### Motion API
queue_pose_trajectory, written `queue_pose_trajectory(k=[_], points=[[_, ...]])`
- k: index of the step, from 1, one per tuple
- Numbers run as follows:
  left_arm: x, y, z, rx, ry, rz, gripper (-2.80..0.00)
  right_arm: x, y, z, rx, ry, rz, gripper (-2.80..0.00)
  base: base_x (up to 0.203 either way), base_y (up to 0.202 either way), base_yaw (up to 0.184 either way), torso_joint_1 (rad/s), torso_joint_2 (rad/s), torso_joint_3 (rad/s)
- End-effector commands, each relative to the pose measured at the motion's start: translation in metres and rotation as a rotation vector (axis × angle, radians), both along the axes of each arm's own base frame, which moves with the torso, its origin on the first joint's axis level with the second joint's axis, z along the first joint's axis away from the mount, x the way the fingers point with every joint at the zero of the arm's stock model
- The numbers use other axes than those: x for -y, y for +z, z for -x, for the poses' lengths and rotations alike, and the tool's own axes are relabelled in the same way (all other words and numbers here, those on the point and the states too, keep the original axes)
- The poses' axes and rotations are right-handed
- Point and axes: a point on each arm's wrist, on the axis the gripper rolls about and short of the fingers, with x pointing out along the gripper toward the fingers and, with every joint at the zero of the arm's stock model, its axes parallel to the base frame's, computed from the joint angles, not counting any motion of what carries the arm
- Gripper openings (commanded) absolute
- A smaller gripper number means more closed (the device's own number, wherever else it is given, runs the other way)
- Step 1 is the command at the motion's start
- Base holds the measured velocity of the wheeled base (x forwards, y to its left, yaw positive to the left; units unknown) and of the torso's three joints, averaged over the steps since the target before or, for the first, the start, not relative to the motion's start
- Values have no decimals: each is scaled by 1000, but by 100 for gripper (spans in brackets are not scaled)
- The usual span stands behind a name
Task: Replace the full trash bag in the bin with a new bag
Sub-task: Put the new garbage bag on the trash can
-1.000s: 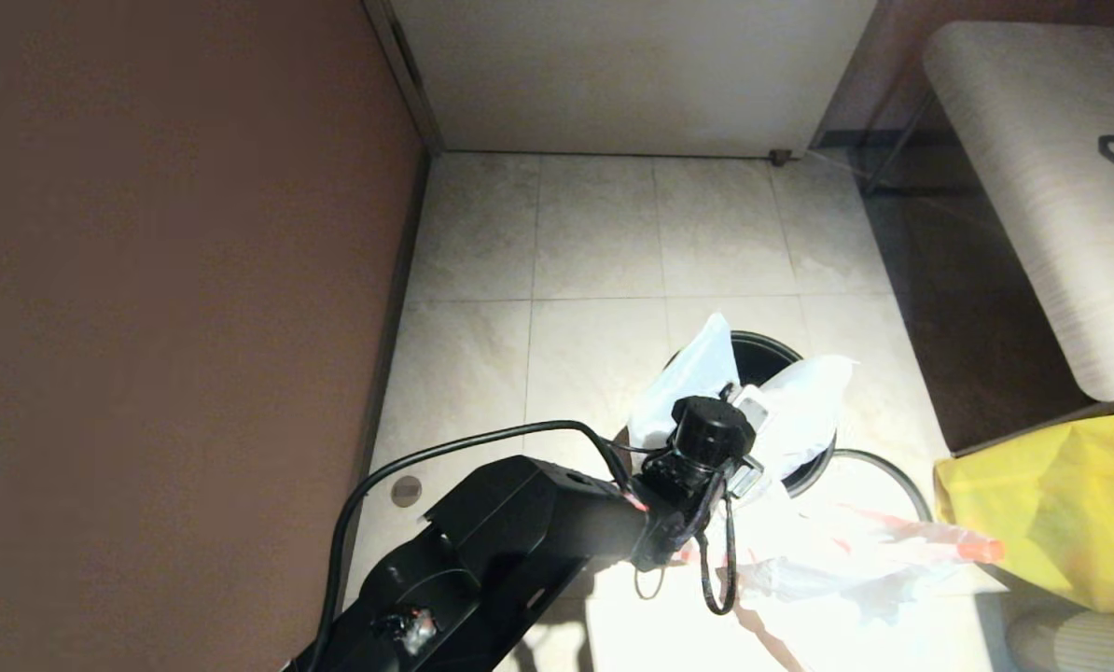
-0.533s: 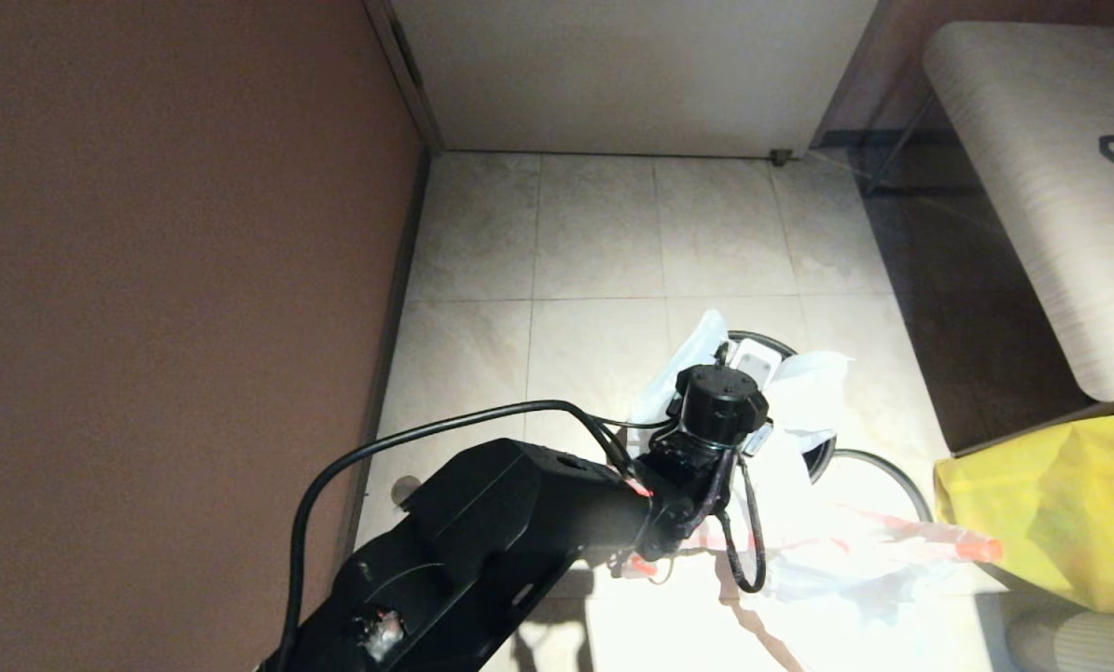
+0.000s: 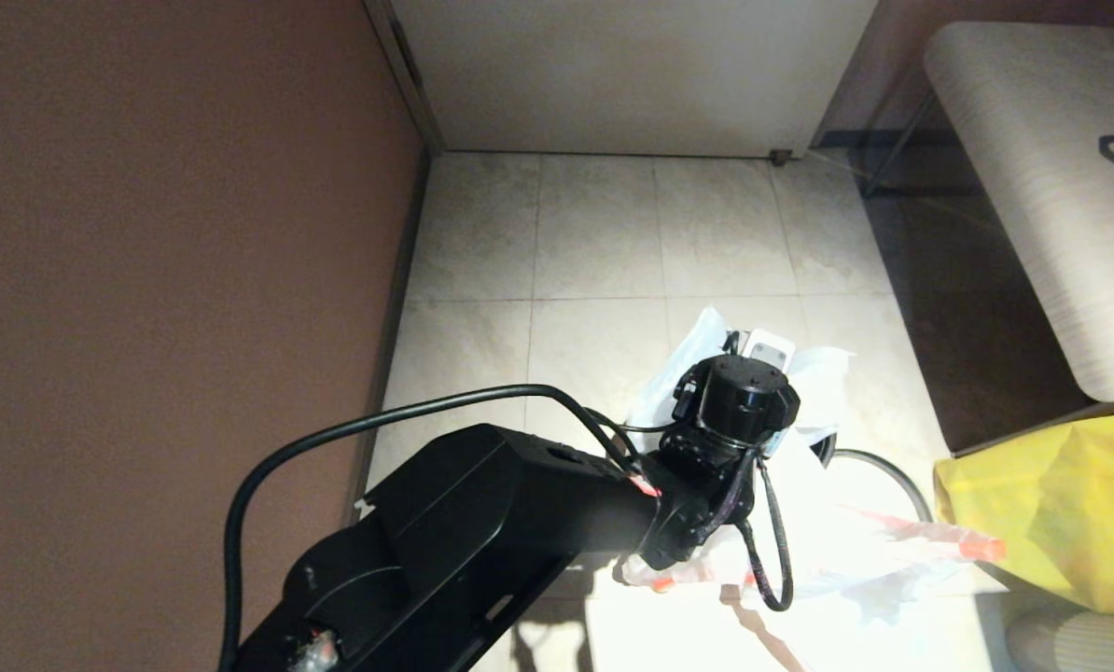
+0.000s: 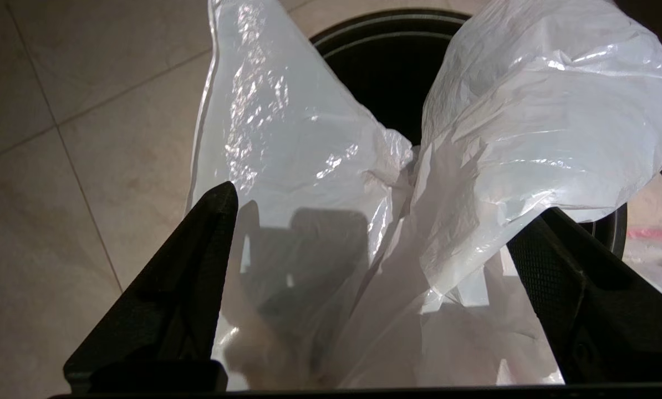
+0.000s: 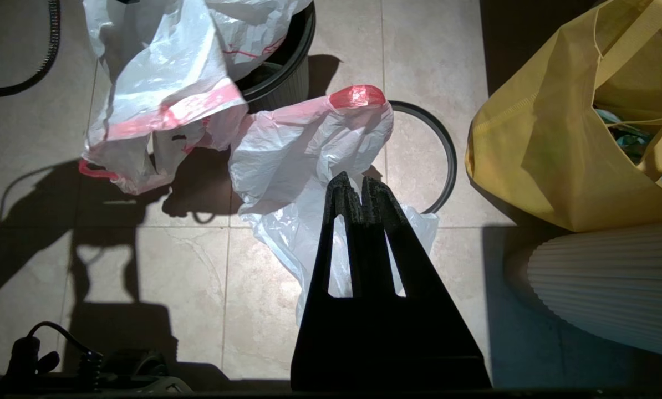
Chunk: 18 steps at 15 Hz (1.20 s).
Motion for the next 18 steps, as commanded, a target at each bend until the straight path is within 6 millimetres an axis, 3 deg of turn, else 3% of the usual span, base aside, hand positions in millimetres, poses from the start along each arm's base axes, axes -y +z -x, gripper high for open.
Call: queue_pose_trajectory(k=[1,5,11,17,18], points=[[-11,17,6,-25,17,4,0,0,0,0,-2,1,0,-280,0,0,0,0,0,0],[-29,26,19,-177,26,24,0,0,0,0,-2,1,0,-280,0,0,0,0,0,0],[-11,40,9,-167,13,43,0,0,0,0,-2,1,0,-280,0,0,0,0,0,0],[-24,48,6,-317,2,127,0,0,0,0,-2,1,0,-280,0,0,0,0,0,0],[-27,47,3,-335,21,143,-280,0,0,0,-2,1,0,-280,0,0,0,0,0,0]])
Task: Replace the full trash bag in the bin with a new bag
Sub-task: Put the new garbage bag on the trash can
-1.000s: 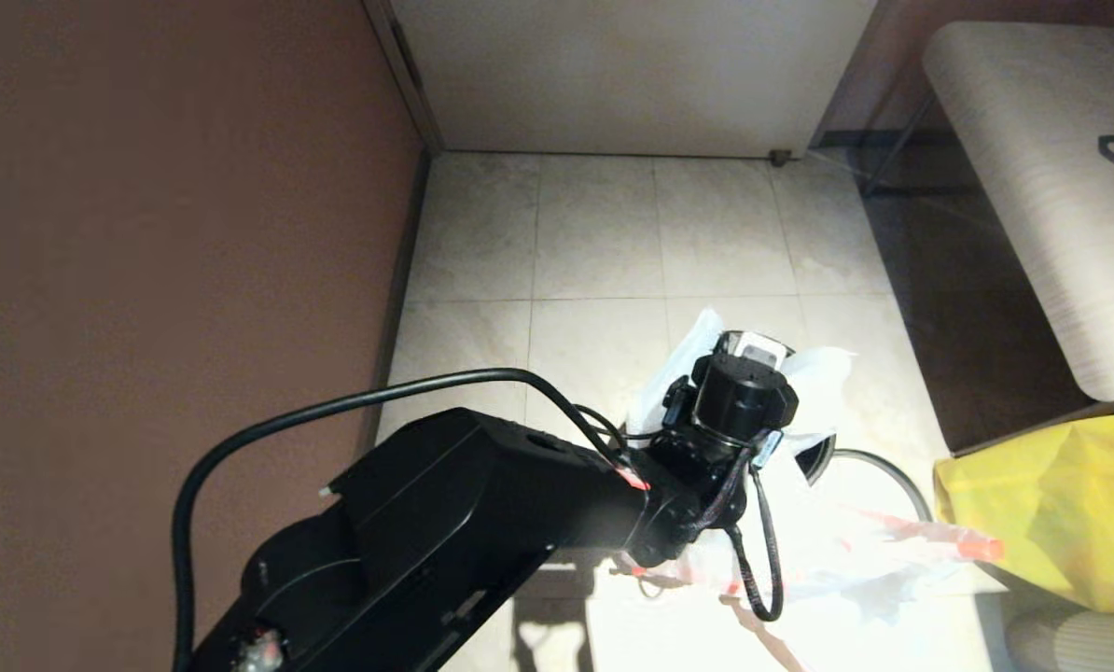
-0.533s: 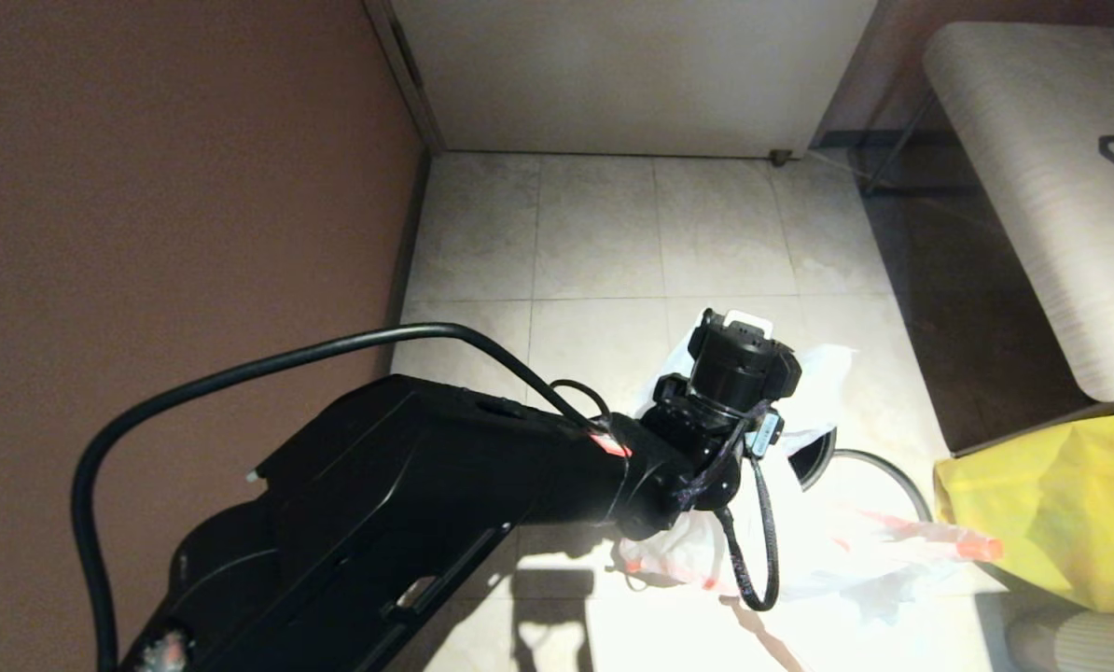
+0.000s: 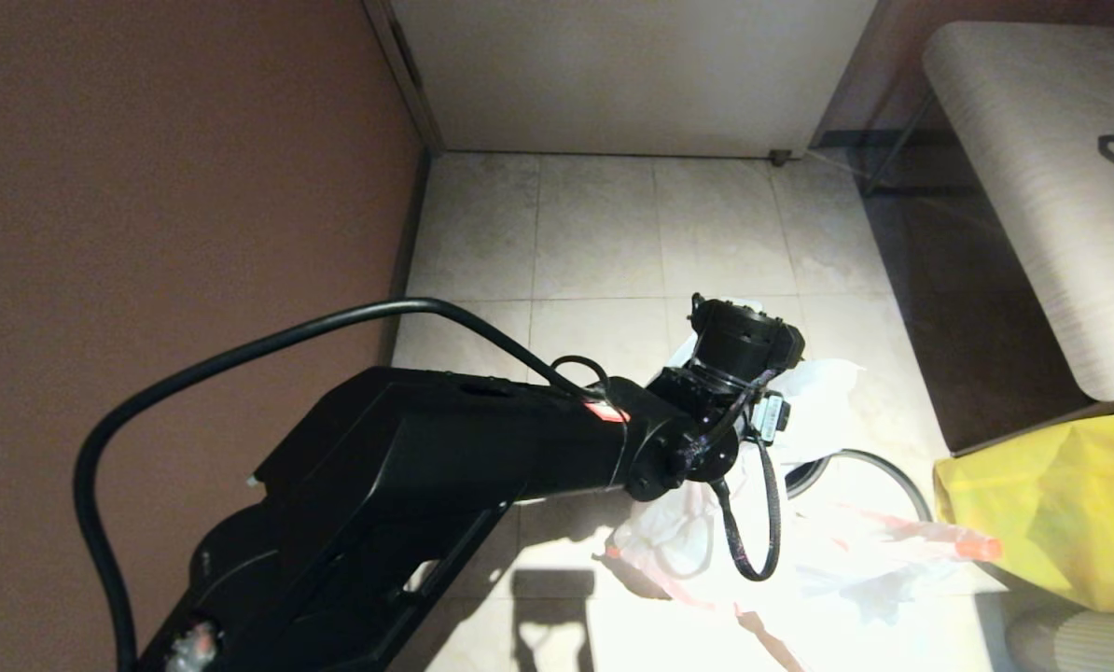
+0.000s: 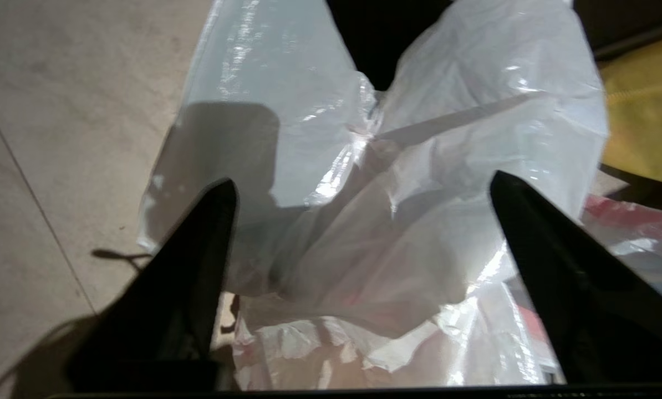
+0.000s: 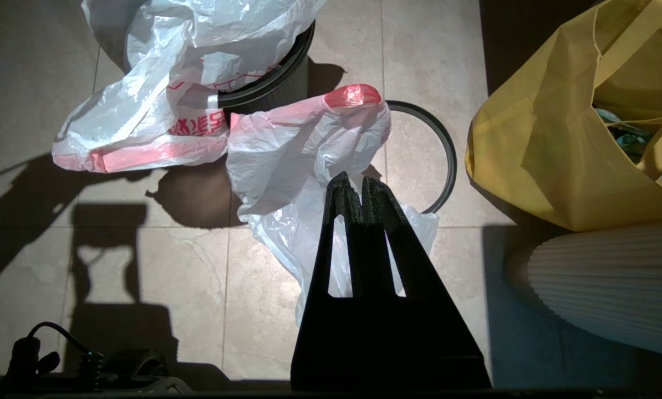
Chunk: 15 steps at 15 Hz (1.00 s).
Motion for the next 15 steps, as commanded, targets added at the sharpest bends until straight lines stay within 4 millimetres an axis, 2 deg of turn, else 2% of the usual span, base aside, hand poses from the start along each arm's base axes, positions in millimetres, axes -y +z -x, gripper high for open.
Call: queue_pose_trajectory(k=[1,3,5,7,10,12,14,15], points=[[-9,3,-4,-30,34,7,-280,0,0,0,-2,1,0,-280,0,0,0,0,0,0],[-13,4,-4,-68,18,-10,-280,0,0,0,-2,1,0,-280,0,0,0,0,0,0],[-13,-3,-2,-126,-59,-38,-280,0,0,0,-2,1,0,-280,0,0,0,0,0,0],[-8,-22,-8,-156,-117,-70,-280,0,0,0,-2,1,0,-280,0,0,0,0,0,0],[-3,-58,-40,-26,-129,-33,-280,0,0,0,-2,1,0,-280,0,0,0,0,0,0],[-14,-56,-62,79,-44,44,-280,0,0,0,-2,1,0,-280,0,0,0,0,0,0],[-30,-33,-62,73,42,91,-280,0,0,0,-2,1,0,-280,0,0,0,0,0,0],[-41,-34,-60,42,66,70,-280,0,0,0,-2,1,0,-280,0,0,0,0,0,0]])
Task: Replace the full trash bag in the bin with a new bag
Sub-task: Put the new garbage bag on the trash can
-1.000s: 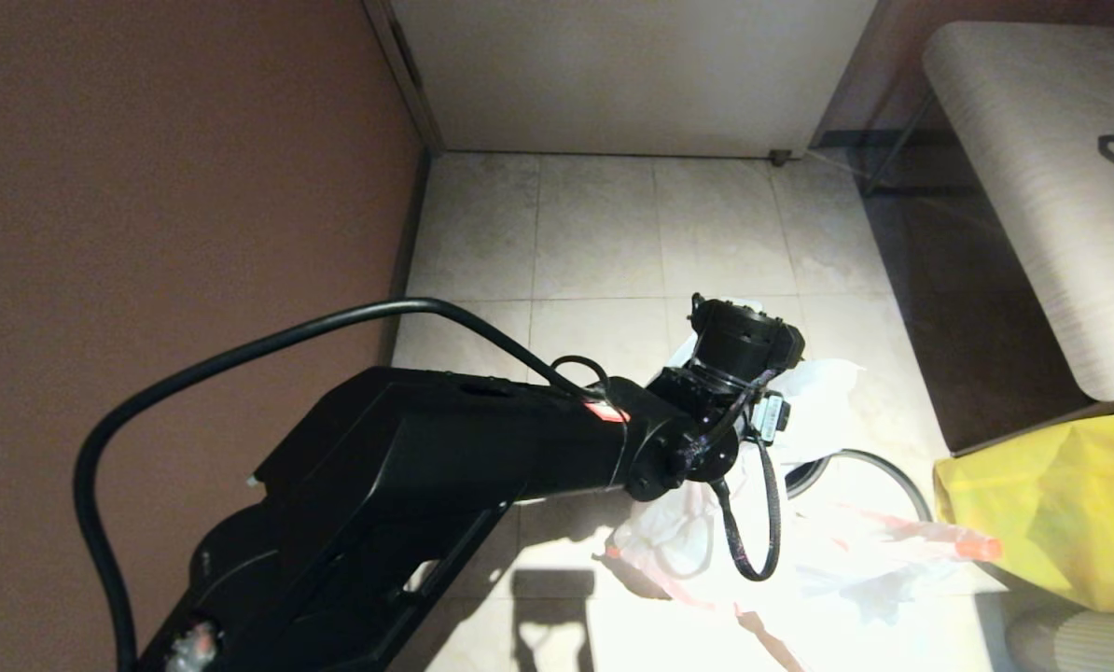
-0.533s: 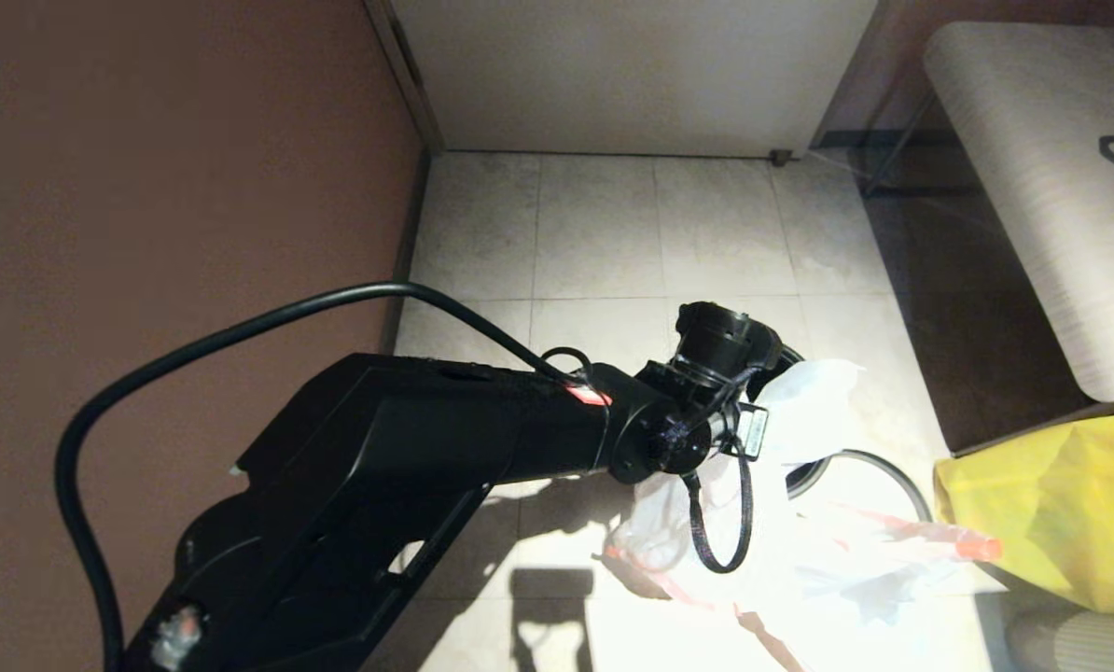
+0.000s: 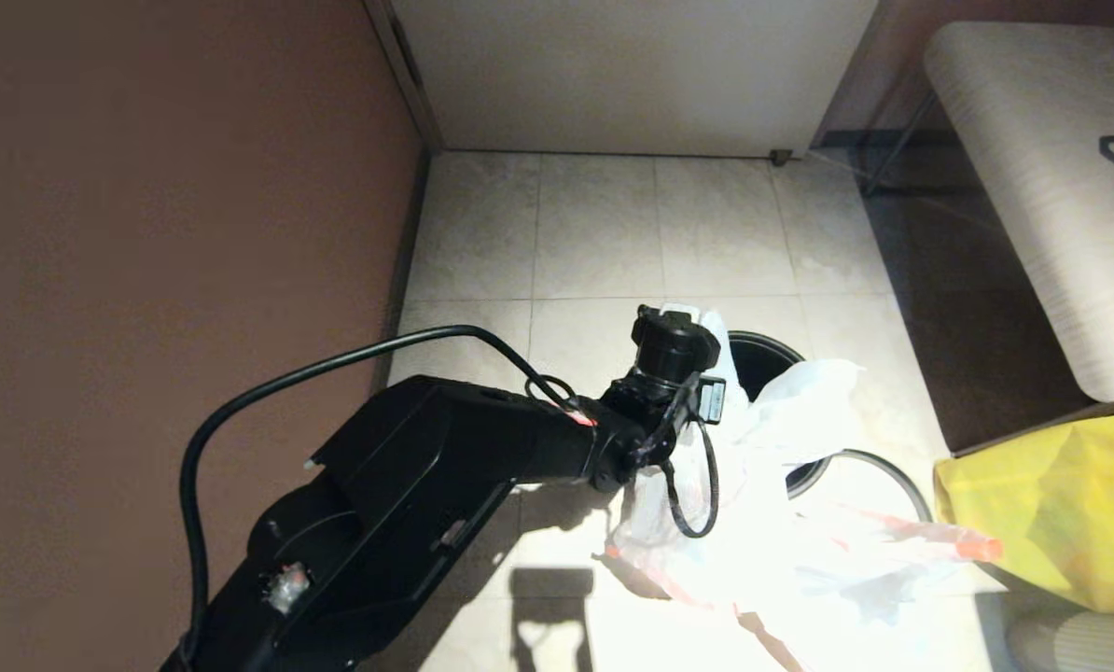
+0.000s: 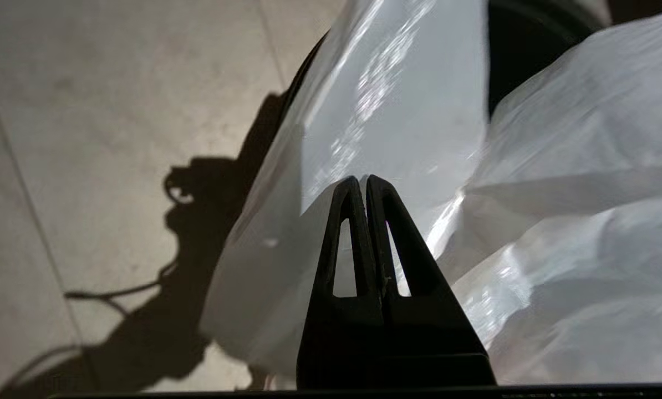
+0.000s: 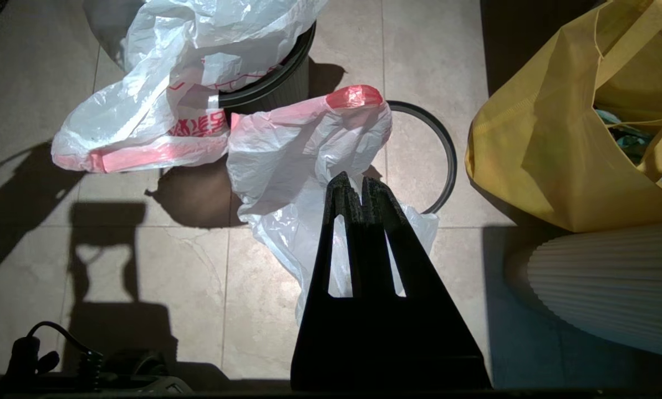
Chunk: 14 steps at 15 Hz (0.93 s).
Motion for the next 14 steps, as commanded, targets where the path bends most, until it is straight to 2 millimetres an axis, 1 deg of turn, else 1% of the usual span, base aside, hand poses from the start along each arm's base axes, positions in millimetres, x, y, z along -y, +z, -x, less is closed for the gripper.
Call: queue_pose_trajectory(k=[1,3,5,6,8,10,11,12,14], points=[[-23,6,5,-49,57,-21,-280,0,0,0,-2,1,0,-280,0,0,0,0,0,0],[-38,6,15,-99,142,-4,-280,0,0,0,-2,1,0,-280,0,0,0,0,0,0],[-49,-6,24,-156,188,-9,-280,0,0,0,-2,1,0,-280,0,0,0,0,0,0],[-55,-13,25,-185,217,3,0,0,0,0,-2,1,0,-280,0,0,0,0,0,0],[-60,-27,16,-204,245,-2,0,0,0,0,-3,1,0,-280,0,0,0,0,0,0],[-59,-36,6,-206,262,3,0,0,0,0,-2,1,0,-280,0,0,0,0,0,0],[-59,-37,5,-208,263,5,0,0,0,0,-3,1,0,-280,0,0,0,0,0,0],[-56,-42,4,-206,259,7,0,0,0,0,-2,1,0,-280,0,0,0,0,0,0],[-48,-44,7,-182,232,26,0,0,0,0,-3,1,0,-280,0,0,0,0,0,0]])
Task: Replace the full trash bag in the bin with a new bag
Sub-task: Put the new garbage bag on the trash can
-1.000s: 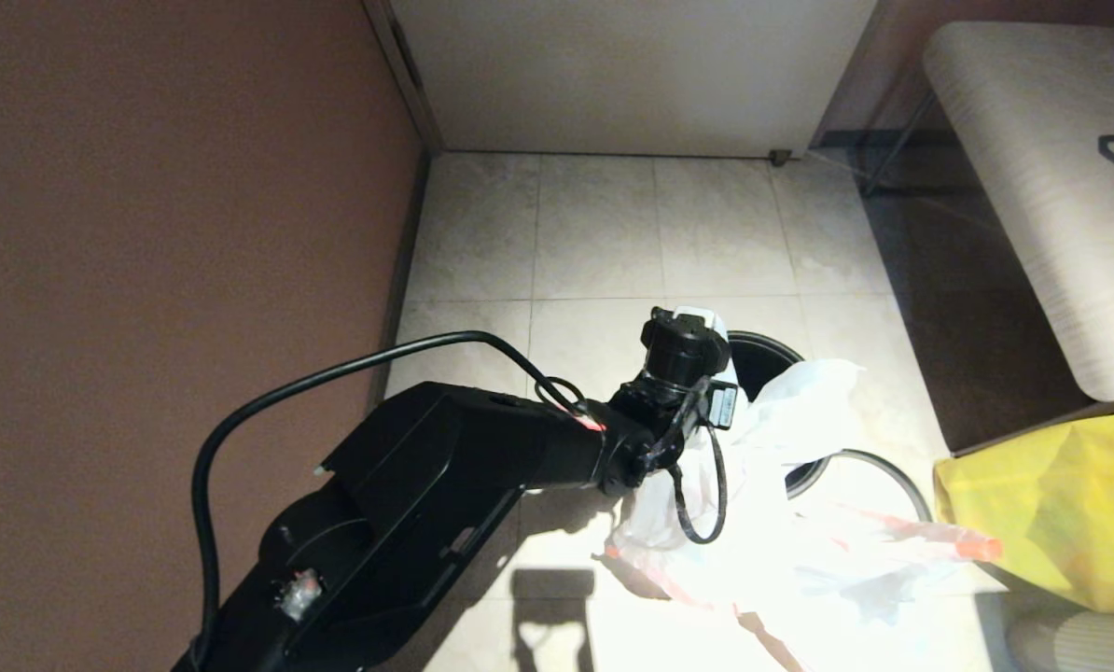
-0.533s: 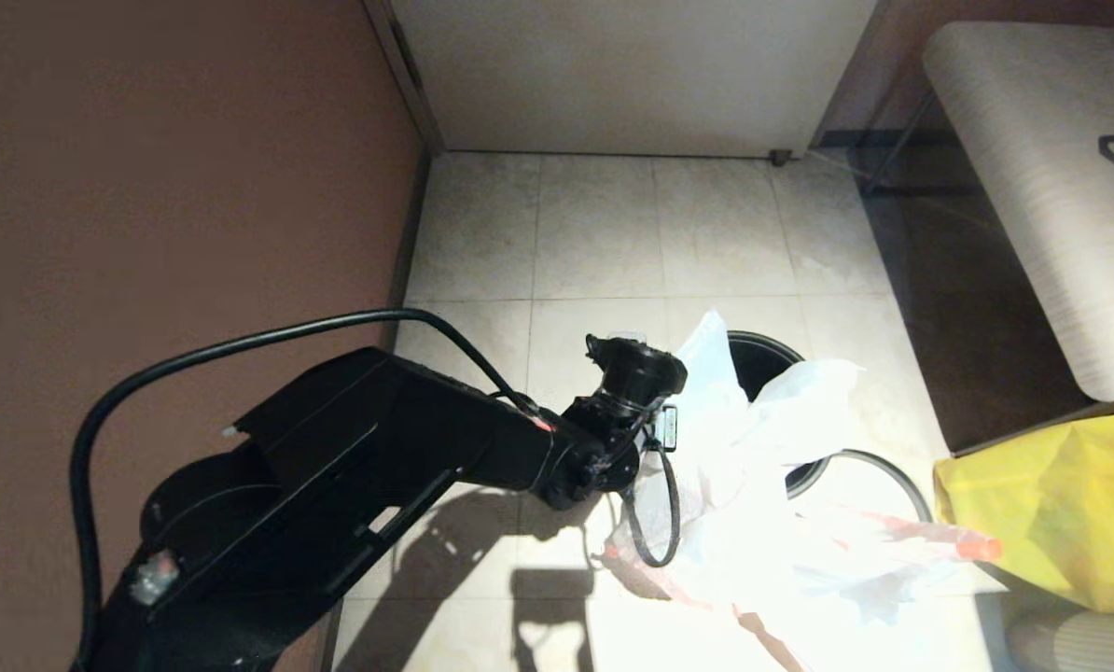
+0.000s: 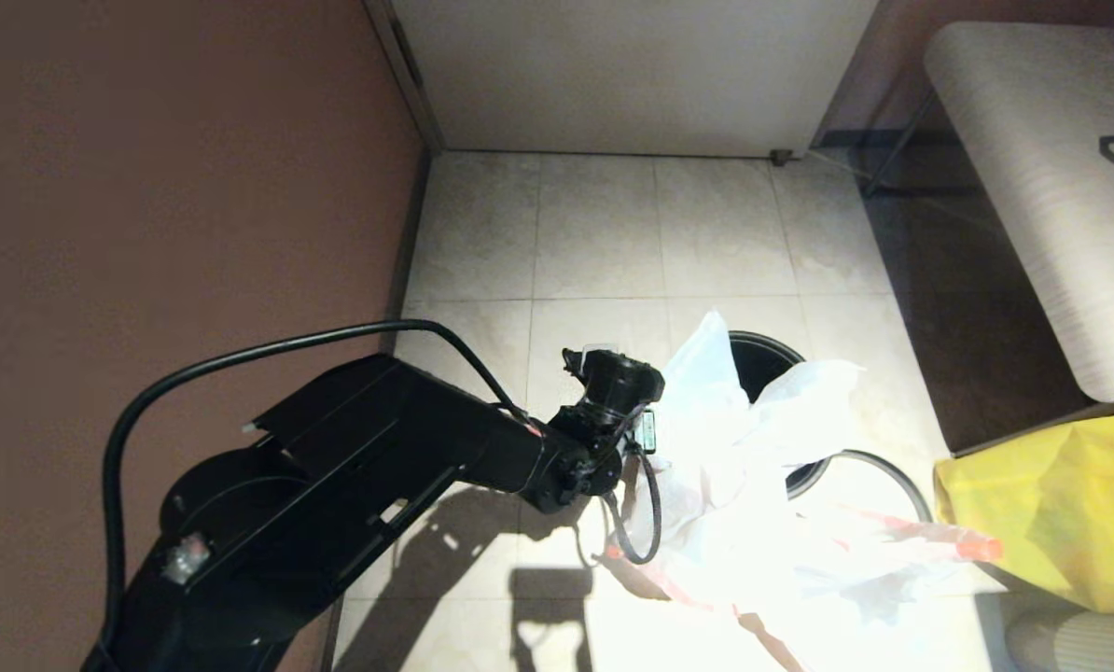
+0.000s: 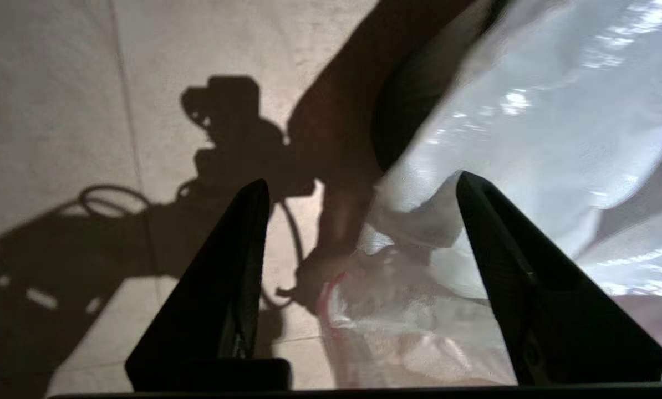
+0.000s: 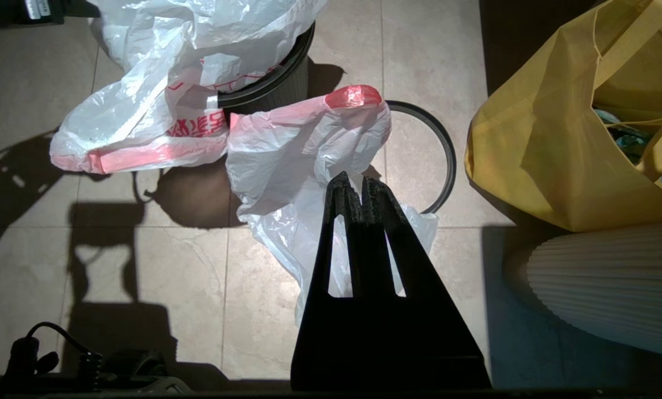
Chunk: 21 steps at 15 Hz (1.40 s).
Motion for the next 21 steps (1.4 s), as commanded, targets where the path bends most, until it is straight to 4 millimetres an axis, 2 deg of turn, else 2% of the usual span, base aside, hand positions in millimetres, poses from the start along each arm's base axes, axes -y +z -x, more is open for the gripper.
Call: queue_pose_trajectory(k=[1,5,6,10,14,16,18,19,21], points=[[11,-12,5,-5,-26,-7,0,0,0,0,-2,1,0,-280,0,0,0,0,0,0],[35,-9,26,3,-89,5,0,0,0,0,-1,1,0,-280,0,0,0,0,0,0],[40,-15,28,-1,-100,-6,0,0,0,0,-3,1,0,-280,0,0,0,0,0,0],[56,-46,18,1,-114,-47,0,0,0,0,-3,1,0,-280,0,0,0,0,0,0],[61,-69,-4,28,-64,-51,0,0,0,0,-3,1,0,-280,0,0,0,0,0,0],[64,-82,-9,43,-51,-92,0,0,0,0,-1,1,0,-280,0,0,0,0,0,0],[68,-81,-11,67,-45,-107,0,0,0,0,-1,1,0,-280,0,0,0,0,0,0],[69,-79,-10,73,-45,-112,-280,0,0,0,-2,1,0,-280,0,0,0,0,0,0],[68,-74,-11,82,-45,-110,-280,0,0,0,-2,1,0,-280,0,0,0,0,0,0]])
